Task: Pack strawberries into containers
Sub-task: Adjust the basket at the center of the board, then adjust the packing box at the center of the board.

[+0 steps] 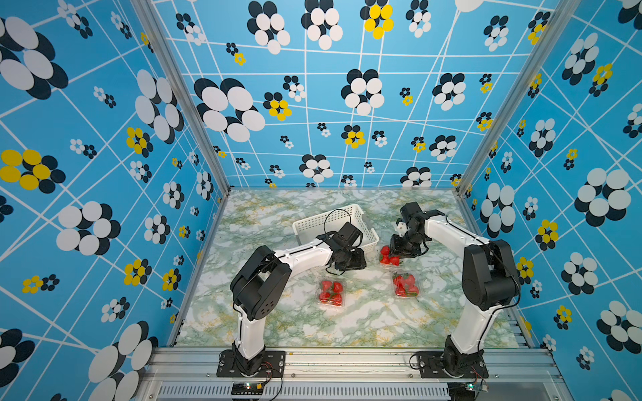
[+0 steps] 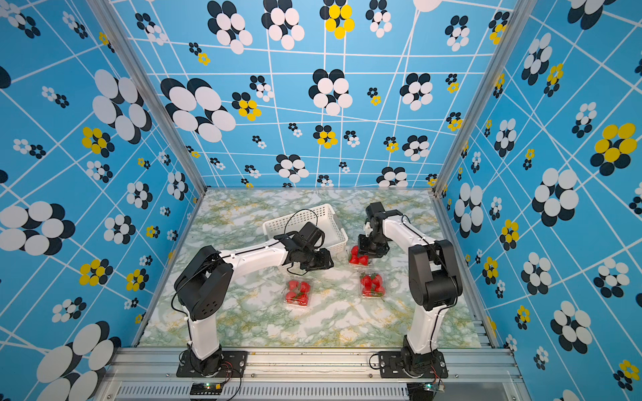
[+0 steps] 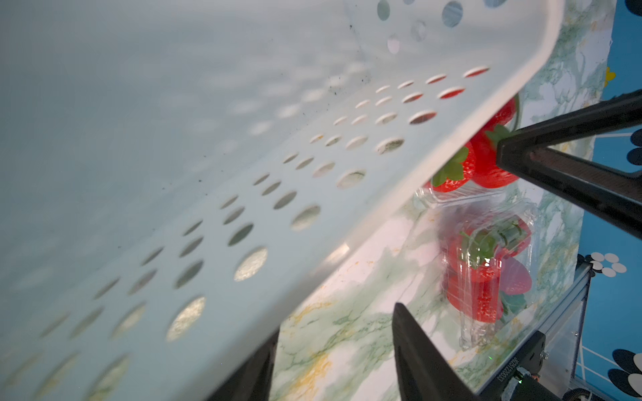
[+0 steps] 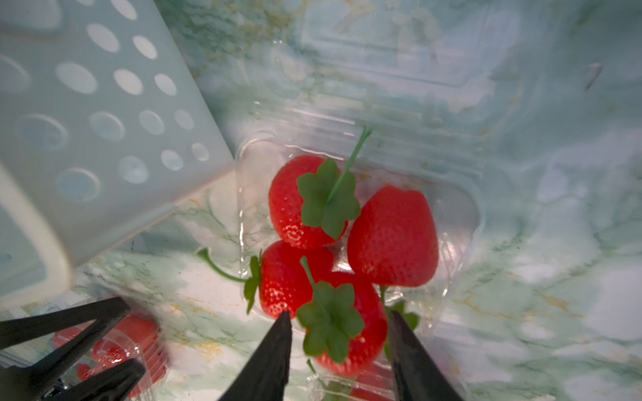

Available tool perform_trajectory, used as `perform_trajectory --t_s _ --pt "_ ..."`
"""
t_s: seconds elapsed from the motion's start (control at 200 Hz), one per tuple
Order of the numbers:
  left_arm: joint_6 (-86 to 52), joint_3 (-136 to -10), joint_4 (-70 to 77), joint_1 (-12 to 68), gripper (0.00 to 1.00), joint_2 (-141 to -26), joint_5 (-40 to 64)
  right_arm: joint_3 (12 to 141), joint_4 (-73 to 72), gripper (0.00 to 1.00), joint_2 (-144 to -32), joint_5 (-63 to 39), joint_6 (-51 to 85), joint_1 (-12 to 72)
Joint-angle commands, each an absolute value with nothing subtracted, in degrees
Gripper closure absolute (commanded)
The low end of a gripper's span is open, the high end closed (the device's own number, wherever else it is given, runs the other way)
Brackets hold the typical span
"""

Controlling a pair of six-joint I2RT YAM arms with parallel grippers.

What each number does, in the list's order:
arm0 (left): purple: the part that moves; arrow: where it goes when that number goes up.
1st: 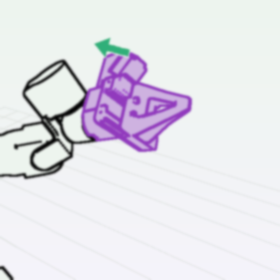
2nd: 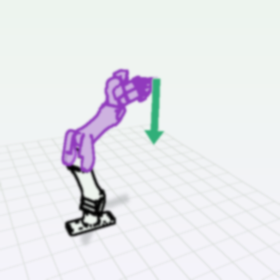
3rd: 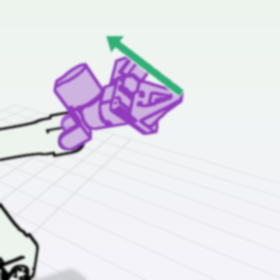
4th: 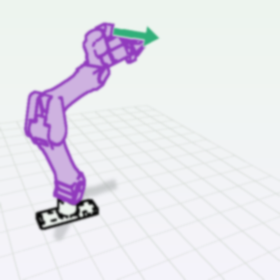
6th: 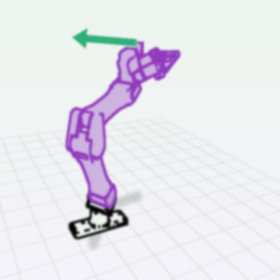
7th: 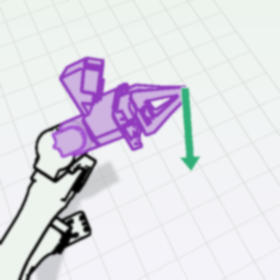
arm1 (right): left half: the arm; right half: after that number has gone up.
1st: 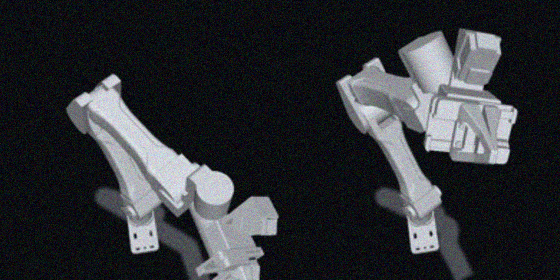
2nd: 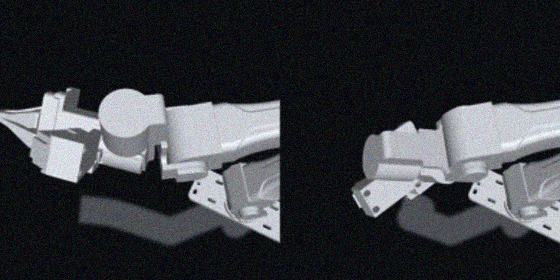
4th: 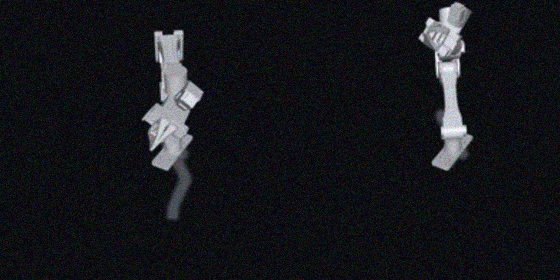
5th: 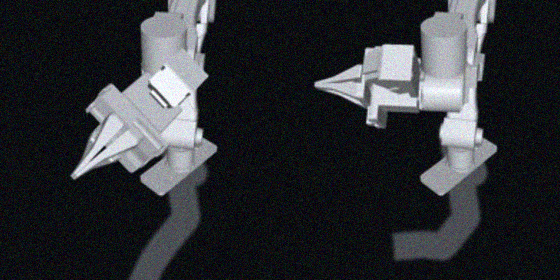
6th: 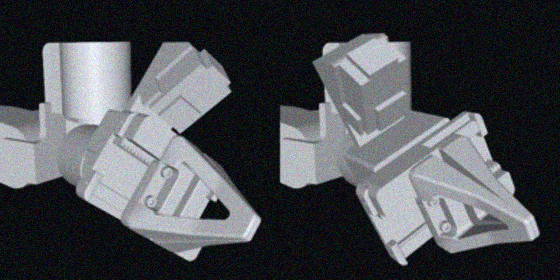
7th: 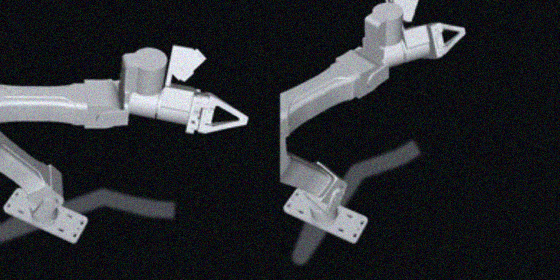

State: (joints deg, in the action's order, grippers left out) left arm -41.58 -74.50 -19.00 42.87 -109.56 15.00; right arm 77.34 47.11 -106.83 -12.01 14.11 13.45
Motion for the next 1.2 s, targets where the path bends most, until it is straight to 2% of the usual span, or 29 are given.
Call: perform_trajectory --t_s 0.0,0.095,0.46,0.824,1.064,1.194 --pt "-42.01 -73.39 -18.21 41.72 0.46 -110.32 14.38 76.85 47.99 0.5 -107.5 -10.64 13.37 13.27" --pt "-41.94 -73.39 -18.34 41.35 0.46 -110.35 13.96 77.13 48.43 0.47 -106.79 -9.81 13.39 13.27" --pt "-40.66 -77.73 -21.39 41.02 0.46 -110.16 12.15 81.5 47.27 0.47 -101.91 -10.13 14.69 10.4" --pt "-43.3 -83.35 -21.22 48.96 0.49 -112.81 17.97 96.15 43.45 0.47 -115.98 -13.75 17.2 2.69" --pt "-44.82 -87.58 -18.95 49.42 0.49 -118.82 19.95 105.95 43.42 0.49 -126.97 -20.29 18.29 1.41" --pt "-45.18 -89.27 -18.84 49.52 0.49 -120.47 20.9 110.02 45.33 0.49 -130.4 -19.18 18.28 1.24"
